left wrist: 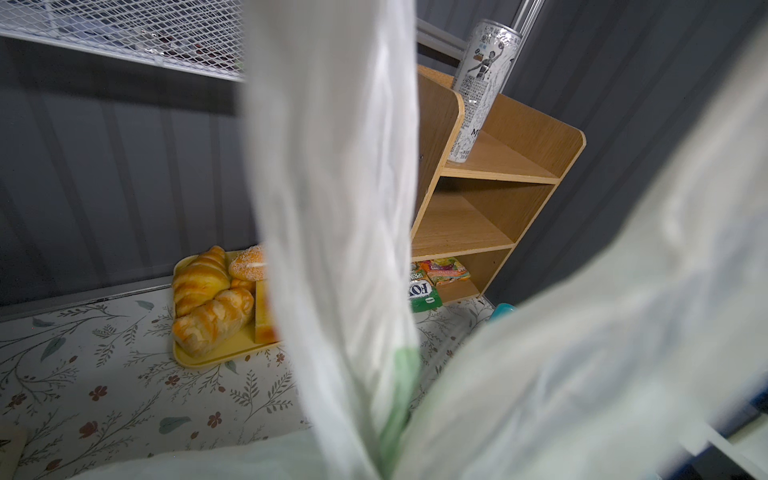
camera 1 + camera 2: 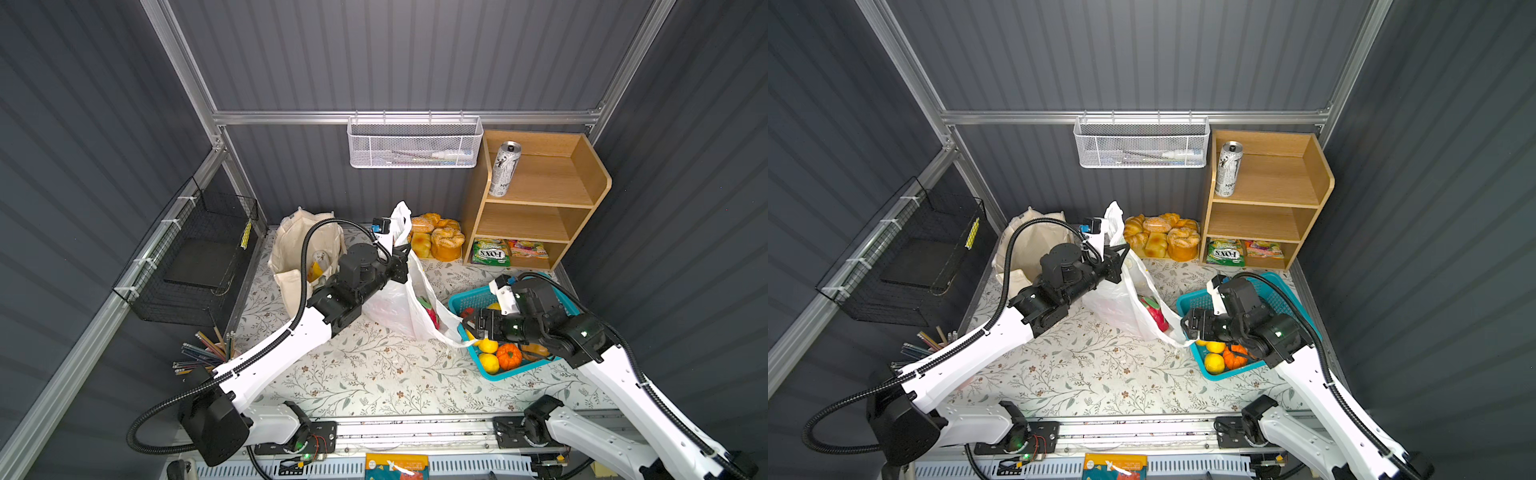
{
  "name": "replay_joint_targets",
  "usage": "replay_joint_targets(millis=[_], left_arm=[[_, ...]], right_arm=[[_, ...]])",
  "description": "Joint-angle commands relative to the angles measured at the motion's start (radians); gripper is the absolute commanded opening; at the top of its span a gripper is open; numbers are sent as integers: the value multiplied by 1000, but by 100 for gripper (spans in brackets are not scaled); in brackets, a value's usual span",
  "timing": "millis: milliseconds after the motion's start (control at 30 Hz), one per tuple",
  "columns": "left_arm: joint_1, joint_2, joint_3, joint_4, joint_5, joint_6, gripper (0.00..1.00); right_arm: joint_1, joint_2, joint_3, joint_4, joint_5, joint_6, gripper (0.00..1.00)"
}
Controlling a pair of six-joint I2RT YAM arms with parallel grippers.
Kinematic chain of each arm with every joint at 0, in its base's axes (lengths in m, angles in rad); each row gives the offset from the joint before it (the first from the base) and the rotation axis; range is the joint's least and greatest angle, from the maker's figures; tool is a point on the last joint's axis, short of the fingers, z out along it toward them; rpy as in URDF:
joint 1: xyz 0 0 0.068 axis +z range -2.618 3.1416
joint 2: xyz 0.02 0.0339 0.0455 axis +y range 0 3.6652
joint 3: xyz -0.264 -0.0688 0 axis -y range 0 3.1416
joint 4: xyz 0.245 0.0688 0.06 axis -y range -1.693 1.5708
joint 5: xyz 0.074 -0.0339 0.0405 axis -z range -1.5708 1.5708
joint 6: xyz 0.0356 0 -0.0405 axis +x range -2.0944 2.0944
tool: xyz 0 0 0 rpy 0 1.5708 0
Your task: Place the mixed food into the grocery bags and tie them
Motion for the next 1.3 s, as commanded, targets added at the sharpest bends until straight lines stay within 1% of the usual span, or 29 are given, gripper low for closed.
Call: replay_joint_targets(millis=[0, 33, 67, 100, 133, 167, 200, 233, 300, 400, 467, 500, 567, 633, 700, 733, 800, 867, 933, 1033, 1133, 1233, 1267], left_arm=[[-5, -3, 18, 7, -15, 16, 0], [-5, -4, 16, 7, -16, 14, 0], [-5, -7, 13, 4, -17, 14, 0], [-5, -10, 12, 4, -19, 14, 0], [-4, -14, 13, 3, -23, 13, 0], [-4, -20, 17, -7, -34, 17, 0], [-4, -29, 25, -25, -48, 22, 0], [-4, -39, 31, -42, -63, 24, 0], [-4, -70, 37, -80, -88, 25, 0], [-4, -114, 26, -120, -91, 16, 0], [-4, -142, -4, -129, -91, 7, 0], [-4, -154, -28, -131, -95, 1, 0], [-4, -172, -76, -131, -112, -10, 0], [-4, -187, -133, -124, -123, -14, 0], [-4, -211, -221, -73, -122, -19, 0], [-4, -222, -256, -47, -128, -29, 0], [-4, -240, -307, -8, -121, -30, 0], [-4, -247, -318, 10, -101, -19, 0], [-4, -250, -327, 39, -75, 2, 0], [-4, -245, -332, 58, -53, 24, 0], [-3, -229, -329, 62, -21, 30, 0], [-4, -217, -332, 83, 6, 29, 0], [-4, -213, -328, 92, 21, 28, 0]], right_arm=[[11, 24, -48, 96, -4, 47, 83], [11, 39, -50, 120, -8, 43, 75], [9, 62, -33, 143, -3, 30, 60], [7, 92, 5, 150, 6, 15, 41], [4, 115, 44, 150, 7, -2, 25], [5, 145, 115, 145, 7, -27, 3], [4, 177, 204, 130, 5, -52, 0], [5, 205, 283, 111, -2, -75, 0], [6, 287, 489, 53, -20, -121, 0], [13, 372, 742, -27, -36, -167, 0], [13, 413, 845, -59, -36, -186, 0], [13, 431, 872, -65, -38, -191, 0], [14, 447, 862, -59, -46, -190, 0], [16, 441, 799, -26, -57, -176, 0], [18, 412, 720, 37, -66, -143, 0], [18, 406, 713, 53, -69, -142, 0], [18, 422, 800, 6, -57, -170, 0], [19, 450, 913, -63, -40, -195, 0], [18, 471, 962, -92, -40, -200, 0], [19, 492, 887, -72, -57, -190, 0], [24, 489, 747, -10, -49, -178, 0], [29, 493, 685, -9, -1, -197, 0], [28, 494, 682, -20, 20, -213, 6]])
